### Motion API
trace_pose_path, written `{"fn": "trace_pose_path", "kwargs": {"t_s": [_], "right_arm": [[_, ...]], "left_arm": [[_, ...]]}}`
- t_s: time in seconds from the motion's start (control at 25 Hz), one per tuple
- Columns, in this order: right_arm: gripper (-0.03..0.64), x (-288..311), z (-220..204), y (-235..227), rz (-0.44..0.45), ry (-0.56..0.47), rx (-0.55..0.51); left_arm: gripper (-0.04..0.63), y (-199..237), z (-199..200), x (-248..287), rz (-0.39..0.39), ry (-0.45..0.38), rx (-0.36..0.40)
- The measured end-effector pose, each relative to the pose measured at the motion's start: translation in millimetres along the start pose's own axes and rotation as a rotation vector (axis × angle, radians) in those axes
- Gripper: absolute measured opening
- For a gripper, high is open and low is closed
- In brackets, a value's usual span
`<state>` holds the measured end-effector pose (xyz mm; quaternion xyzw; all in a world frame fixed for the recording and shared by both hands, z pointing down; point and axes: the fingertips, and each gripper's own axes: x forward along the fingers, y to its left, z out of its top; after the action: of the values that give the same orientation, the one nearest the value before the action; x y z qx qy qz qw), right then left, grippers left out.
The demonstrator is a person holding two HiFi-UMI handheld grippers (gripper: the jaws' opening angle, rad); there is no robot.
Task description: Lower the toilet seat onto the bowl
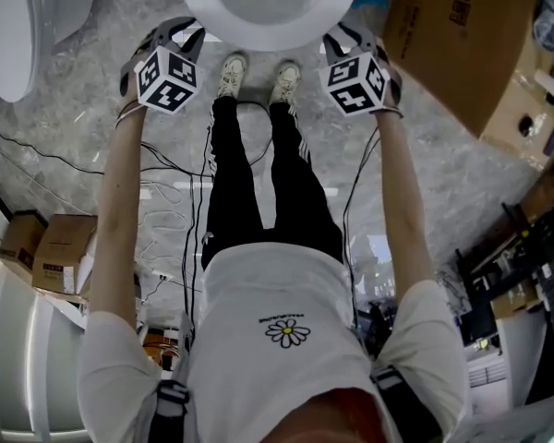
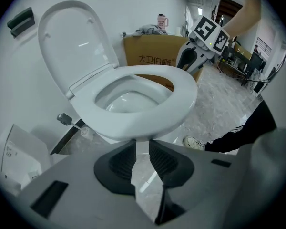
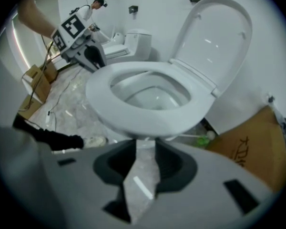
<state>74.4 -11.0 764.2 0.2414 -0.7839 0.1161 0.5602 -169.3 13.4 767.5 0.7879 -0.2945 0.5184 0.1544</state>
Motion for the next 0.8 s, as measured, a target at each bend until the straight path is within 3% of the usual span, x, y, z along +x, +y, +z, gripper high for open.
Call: {"fn": "trace_pose_path", "kwargs": {"t_s": [0.8], "right_arm": [[0.127, 69, -30, 19, 0.094, 0.113, 0.023]], "left_arm": [[0.078, -12, -43, 65, -0.108, 0.15, -0.055]]}}
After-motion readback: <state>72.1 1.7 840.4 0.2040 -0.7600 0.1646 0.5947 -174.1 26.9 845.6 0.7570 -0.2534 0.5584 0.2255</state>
